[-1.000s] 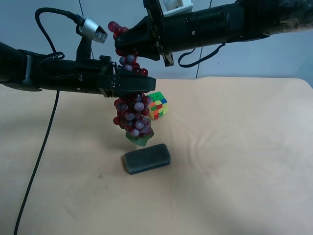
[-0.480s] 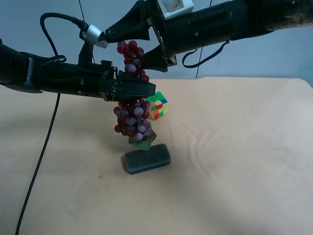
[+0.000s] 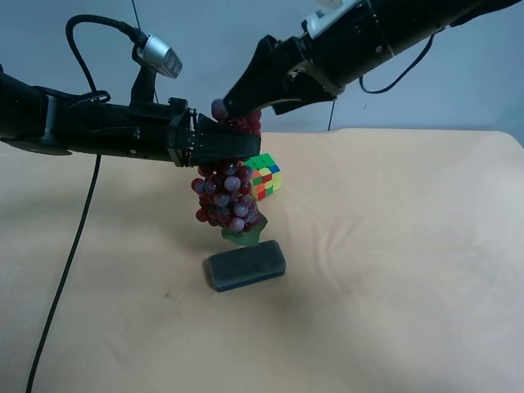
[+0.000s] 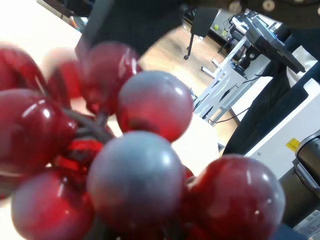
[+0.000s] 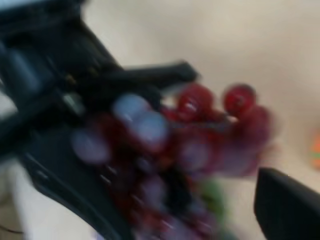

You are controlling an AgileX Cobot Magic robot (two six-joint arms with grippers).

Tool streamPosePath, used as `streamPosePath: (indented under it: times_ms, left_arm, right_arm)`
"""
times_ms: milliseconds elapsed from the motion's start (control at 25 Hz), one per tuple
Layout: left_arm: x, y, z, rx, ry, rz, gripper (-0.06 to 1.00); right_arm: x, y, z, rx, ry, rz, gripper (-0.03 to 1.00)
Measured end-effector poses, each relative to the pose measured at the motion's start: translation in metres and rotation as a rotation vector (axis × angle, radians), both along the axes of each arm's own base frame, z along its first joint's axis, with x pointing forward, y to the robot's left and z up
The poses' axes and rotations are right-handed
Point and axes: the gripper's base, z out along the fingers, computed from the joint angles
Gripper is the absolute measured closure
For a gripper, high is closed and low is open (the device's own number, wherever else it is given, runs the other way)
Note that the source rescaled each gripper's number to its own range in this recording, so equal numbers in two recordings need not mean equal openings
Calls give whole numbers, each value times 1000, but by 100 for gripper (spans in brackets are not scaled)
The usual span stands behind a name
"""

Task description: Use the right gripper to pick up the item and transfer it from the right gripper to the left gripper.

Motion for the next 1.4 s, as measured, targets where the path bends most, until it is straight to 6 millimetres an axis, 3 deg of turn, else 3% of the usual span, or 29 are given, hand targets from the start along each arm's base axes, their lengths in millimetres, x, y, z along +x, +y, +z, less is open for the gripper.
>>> streamPosePath:
  times_ms: [240,520,680,920,1160,1400]
  left_arm:
    - [0,0,0,-5,27,8,94]
    - [0,0,1,-14,52,10,94]
    - [0,0,1,-15,53,10,94]
    - [-1,0,2,-23,52,3,94]
    - [-1,-1,2,-28,55,-2,94]
    - [-1,-1,2,-28,55,-2,94]
  right_arm:
    - [-15,-31,25,-246,-151,-103,-3]
    - [-32,-67,42,-488,-152,-319,-3]
    - [-51,-82,47,-540,-125,-391,-3]
    - [-103,-105,37,-540,-122,-443,-3]
    - [-178,-138,44,-426,-258,-574,-3]
    - [-237,-161,22,-337,-338,-605,-3]
